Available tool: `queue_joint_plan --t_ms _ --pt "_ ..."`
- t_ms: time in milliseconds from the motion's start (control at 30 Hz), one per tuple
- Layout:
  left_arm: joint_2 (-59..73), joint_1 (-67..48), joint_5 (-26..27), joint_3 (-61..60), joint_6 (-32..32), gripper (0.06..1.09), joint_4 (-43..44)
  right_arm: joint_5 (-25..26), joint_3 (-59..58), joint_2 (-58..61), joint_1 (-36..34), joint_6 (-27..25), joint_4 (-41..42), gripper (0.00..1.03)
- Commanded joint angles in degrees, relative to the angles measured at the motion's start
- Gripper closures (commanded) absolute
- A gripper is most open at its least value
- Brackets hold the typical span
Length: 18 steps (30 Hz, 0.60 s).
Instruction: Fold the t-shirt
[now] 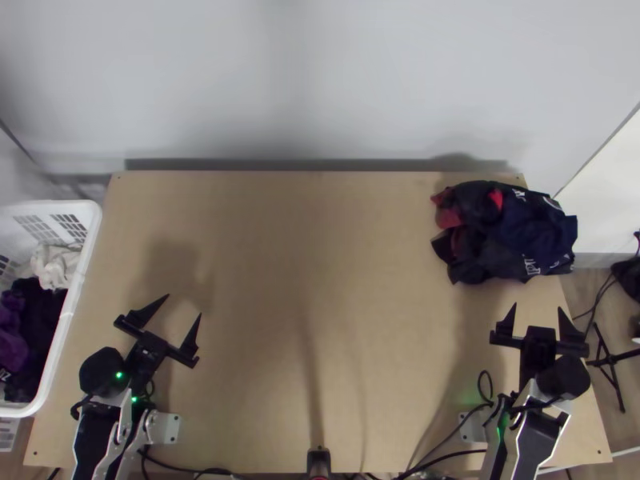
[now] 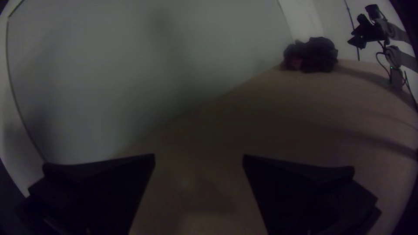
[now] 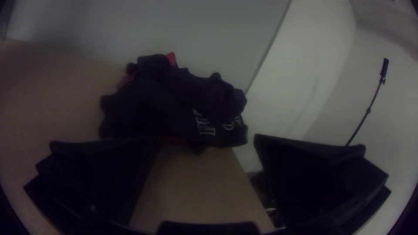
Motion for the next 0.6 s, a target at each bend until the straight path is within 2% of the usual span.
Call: queue_joint_plan --t_ms 0,567 --pt "0.1 -0.3 0.0 0.0 0.0 0.10 0.0 0.0 0.0 -0.1 0.0 0.0 0.0 0.05" --pt "0.1 -0.5 0.0 0.0 0.0 0.10 0.0 0.0 -0.1 0.0 0.4 0.0 0.0 0.04"
